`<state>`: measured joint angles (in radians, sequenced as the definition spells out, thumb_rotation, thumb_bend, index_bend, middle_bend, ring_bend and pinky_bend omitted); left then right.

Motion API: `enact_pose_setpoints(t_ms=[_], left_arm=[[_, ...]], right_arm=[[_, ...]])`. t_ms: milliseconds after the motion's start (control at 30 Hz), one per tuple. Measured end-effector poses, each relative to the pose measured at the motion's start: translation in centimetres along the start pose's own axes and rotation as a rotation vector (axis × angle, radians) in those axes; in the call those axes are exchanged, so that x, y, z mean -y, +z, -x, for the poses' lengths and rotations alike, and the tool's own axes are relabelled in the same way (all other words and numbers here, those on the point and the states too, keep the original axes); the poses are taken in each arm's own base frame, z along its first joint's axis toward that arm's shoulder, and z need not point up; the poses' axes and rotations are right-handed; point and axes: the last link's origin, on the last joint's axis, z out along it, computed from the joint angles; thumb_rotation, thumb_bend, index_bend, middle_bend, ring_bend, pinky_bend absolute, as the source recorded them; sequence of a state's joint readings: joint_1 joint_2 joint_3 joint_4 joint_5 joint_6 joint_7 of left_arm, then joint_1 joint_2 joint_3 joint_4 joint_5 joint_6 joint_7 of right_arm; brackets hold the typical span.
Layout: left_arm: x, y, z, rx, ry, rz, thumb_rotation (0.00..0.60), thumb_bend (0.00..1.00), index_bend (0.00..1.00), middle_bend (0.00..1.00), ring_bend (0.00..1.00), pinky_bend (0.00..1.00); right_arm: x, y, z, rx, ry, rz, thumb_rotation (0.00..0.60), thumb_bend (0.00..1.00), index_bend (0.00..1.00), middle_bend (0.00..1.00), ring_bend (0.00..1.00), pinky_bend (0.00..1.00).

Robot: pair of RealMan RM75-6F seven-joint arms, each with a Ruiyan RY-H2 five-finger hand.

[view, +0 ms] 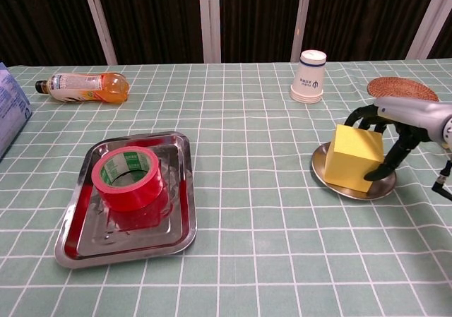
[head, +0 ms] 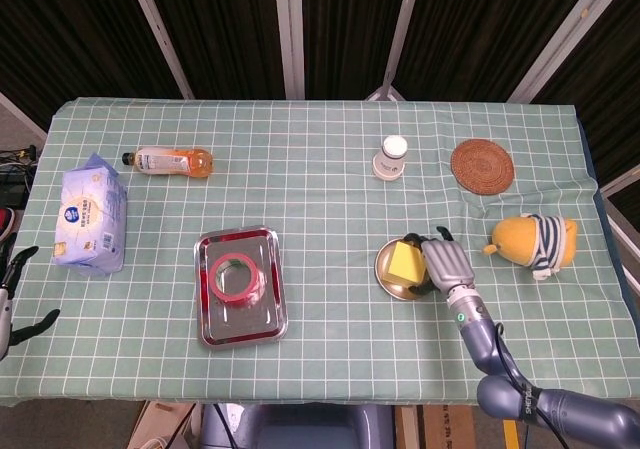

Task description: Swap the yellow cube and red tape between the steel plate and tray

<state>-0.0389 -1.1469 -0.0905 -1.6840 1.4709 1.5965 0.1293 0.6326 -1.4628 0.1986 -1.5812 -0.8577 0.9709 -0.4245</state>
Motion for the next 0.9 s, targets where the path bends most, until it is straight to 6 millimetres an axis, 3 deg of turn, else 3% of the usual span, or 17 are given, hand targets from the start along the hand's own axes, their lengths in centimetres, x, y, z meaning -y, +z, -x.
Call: enact_pose_setpoints(t_ms=[100, 333, 500, 633, 800, 900], left_arm=[[0.0, 0.0, 0.0, -0.001, -0.002, -0.001, 0.6, 0.17, 0.17, 0.0, 0.0, 0.09], [0.2, 0.0, -0.1, -0.001, -0.003, -0.012, 0.6, 0.17, 0.17, 0.0, 0.0, 0.09], [0.4, 0.2, -0.2, -0.005, -0.006, -0.024, 0.6, 0.17, 0.17, 0.0, 0.0, 0.09], [0.7, 0.3, -0.3, -0.011, -0.004, -0.035, 0.6, 0.17, 0.17, 0.0, 0.0, 0.09], [1.1, 0.3, -0.6, -0.003, -0.017, -0.041, 0.6, 0.17, 0.17, 0.0, 0.0, 0.09], [1.6, 0.3, -1.1, -0.009, -0.024, -0.049, 0.6, 0.17, 0.17, 0.0, 0.0, 0.09]], right_arm=[[0.3, 0.3, -0.3, -0.034, -0.014, -0.003, 0.6, 0.22, 0.37, 0.46, 0.5, 0.21], [2.6, 1.0, -2.1, -0.127, -0.029, -0.061, 0.6, 0.22, 0.38, 0.46, 0.5, 0.21], [6.1, 1.8, -3.5, -0.151, -0.044, -0.131, 0.6, 0.22, 0.38, 0.46, 0.5, 0.21], [9.2, 2.9, -3.2, -0.127, -0.039, -0.175, 0.6, 0.22, 0.38, 0.46, 0.49, 0.21], [11.4, 4.7, -2.4, -0.115, -0.043, -0.181, 0.6, 0.21, 0.36, 0.44, 0.43, 0.19], [12.1, 5.7, -1.5, -0.094, -0.04, -0.178, 0.6, 0.2, 0.27, 0.31, 0.3, 0.08]])
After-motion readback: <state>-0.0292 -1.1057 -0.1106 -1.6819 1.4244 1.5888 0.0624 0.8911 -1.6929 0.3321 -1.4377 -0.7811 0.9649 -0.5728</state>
